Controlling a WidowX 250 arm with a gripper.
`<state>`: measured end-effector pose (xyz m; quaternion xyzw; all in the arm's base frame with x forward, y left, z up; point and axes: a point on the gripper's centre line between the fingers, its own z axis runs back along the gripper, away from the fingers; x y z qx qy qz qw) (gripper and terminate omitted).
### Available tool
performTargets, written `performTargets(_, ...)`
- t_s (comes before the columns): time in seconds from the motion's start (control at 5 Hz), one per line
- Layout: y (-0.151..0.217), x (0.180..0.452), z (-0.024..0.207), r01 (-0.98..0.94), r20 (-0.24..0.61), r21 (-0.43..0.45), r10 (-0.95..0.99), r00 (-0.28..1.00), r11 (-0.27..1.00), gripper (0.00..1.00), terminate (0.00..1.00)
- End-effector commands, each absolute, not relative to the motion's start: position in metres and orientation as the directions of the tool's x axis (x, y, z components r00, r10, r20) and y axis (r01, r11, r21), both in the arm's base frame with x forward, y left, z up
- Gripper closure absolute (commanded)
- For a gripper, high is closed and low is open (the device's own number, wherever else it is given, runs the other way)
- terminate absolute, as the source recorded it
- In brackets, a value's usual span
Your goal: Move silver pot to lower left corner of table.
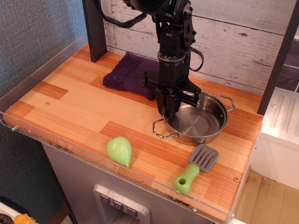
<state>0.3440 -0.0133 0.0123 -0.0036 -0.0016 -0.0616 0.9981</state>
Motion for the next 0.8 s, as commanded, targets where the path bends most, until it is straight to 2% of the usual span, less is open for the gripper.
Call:
performTargets(0.0, -0.022, 0.359, 0.063, 0.069, 0.16, -0.018, -0.065, 0.985, 0.997, 1.0, 0.0)
performTargets(0.2, -0.019, 0.344, 0.115, 0.02, 0.267, -0.069, -0.001, 0.964, 0.997, 1.0, 0.0)
performTargets(0.4, 0.011, 0.322, 0.119, -0.045, 0.251, -0.049, 0.055, 0.967, 0.998, 1.0, 0.0)
performTargets(0.6, 0.06, 0.298, 0.105, -0.089, 0.182, -0.015, 0.09, 0.979, 0.996, 1.0, 0.0)
